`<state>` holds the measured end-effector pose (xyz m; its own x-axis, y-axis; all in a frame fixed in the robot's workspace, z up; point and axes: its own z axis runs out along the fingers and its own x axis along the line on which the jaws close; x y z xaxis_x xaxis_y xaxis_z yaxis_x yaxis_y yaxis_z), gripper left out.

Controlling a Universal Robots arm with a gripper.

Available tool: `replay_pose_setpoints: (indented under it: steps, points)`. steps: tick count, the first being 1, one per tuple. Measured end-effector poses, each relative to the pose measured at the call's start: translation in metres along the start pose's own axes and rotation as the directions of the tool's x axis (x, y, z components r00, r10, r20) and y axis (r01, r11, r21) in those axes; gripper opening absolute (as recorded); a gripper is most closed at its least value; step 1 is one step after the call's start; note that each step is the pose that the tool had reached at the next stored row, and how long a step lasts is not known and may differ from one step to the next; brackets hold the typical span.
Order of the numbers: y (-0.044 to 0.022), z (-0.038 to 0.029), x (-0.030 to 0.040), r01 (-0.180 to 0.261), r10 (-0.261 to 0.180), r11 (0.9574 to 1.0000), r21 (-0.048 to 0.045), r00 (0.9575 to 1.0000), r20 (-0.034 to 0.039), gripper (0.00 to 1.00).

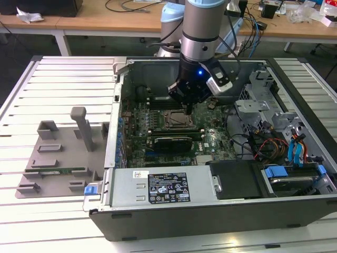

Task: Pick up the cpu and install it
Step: 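Install the second cpu locking lever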

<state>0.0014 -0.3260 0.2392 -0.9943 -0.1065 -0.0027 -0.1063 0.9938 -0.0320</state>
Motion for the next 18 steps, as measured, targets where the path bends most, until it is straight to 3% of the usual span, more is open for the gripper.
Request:
replay_pose_setpoints:
  steps: [1, 7, 8, 10, 11, 13, 15, 18]
  points:
    - [-0.0074, 0.0002, 0.0008, 0.000, 0.000, 1.0000, 0.0000, 1.0000, 0.0000, 0.11]
    - [-0.0310, 0.0015, 0.0034, 0.000, 0.000, 1.0000, -0.0016, 1.0000, 0.0001, 0.11]
    - [-0.0354, 0.0019, 0.0038, 0.000, 0.000, 0.9999, -0.0114, 1.0000, 0.0012, 0.11]
    - [-0.0434, 0.0026, 0.0048, 0.000, 0.001, 0.9984, -0.0560, 1.0000, 0.0059, 0.11]
    - [-0.0500, 0.0031, 0.0055, 0.000, 0.001, 0.9963, -0.0863, 1.0000, 0.0092, 0.11]
    - [-0.0605, 0.0038, 0.0068, 0.000, 0.002, 0.9924, -0.1229, 0.9999, 0.0130, 0.11]
    - [-0.0655, 0.0041, 0.0080, 0.000, 0.002, 0.9909, -0.1346, 0.9999, 0.0143, 0.11]
    - [-0.0705, 0.0044, 0.0124, 0.000, 0.002, 0.9906, -0.1370, 0.9999, 0.0148, 0.11]
